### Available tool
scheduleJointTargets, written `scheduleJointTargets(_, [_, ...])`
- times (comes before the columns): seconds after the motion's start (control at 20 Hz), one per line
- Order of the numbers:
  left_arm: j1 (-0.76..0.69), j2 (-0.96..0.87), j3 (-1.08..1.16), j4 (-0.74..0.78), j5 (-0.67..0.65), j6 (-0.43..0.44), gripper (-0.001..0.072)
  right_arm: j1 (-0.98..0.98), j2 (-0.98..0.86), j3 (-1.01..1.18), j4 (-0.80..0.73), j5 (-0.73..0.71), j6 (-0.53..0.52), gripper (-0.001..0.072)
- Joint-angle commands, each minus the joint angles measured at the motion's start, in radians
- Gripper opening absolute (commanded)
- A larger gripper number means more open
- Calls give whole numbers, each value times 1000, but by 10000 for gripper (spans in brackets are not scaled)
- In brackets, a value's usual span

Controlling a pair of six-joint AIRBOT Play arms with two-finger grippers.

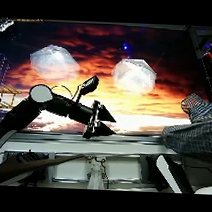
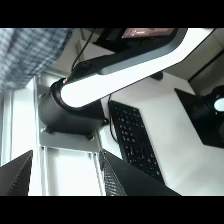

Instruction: Fold the clothes and pants, and hang the long-sleeved shirts on hangers.

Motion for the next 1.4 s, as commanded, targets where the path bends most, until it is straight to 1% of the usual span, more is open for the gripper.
scheduleJointTargets(0.0, [0, 0, 0, 10, 21, 0, 426, -89, -35, 4, -14, -146, 32, 17])
scheduleJointTargets(0.1, [0, -3, 0, 10, 30, 0, 427, -131, -43, 4, -19, -193, 32, 17])
scheduleJointTargets(0.3, [0, -19, 0, 10, 31, 0, 426, -246, -47, 4, -17, -188, 34, 17])
scheduleJointTargets(0.45, [0, -26, 0, 10, 32, 0, 426, -334, -40, 4, -16, -137, 85, 17])
scheduleJointTargets(0.55, [0, -26, 0, 10, 32, 0, 426, -381, -39, 4, -12, -112, 88, 17])
scheduleJointTargets(0.75, [0, -26, 0, 10, 29, -4, 426, -410, -37, 4, -25, -14, 89, 18])
scheduleJointTargets(0.8, [0, -26, 0, 10, 29, -4, 426, -410, -34, 4, -45, 11, 119, 18])
scheduleJointTargets(0.85, [0, -26, 0, 10, 29, -4, 426, -410, -33, 4, -59, 13, 140, 18])
scheduleJointTargets(1.0, [0, -26, 0, 10, 28, -4, 426, -410, -32, 4, -62, 7, 140, 26])
scheduleJointTargets(1.05, [0, -26, 0, 10, 28, -4, 426, -410, -32, 4, -63, 6, 140, 172])
scheduleJointTargets(1.1, [0, -26, 0, 10, 28, -4, 426, -410, -32, 4, -64, 2, 140, 405])
scheduleJointTargets(1.15, [0, -26, 0, 10, 28, -4, 426, -410, -32, 4, -64, -10, 140, 498])
scheduleJointTargets(1.3, [0, -26, 0, 10, 20, -4, 426, -410, -21, 4, -61, -57, 140, 498])
scheduleJointTargets(1.35, [0, -26, 0, 10, 20, -5, 426, -410, -16, 4, -62, -95, 140, 499])
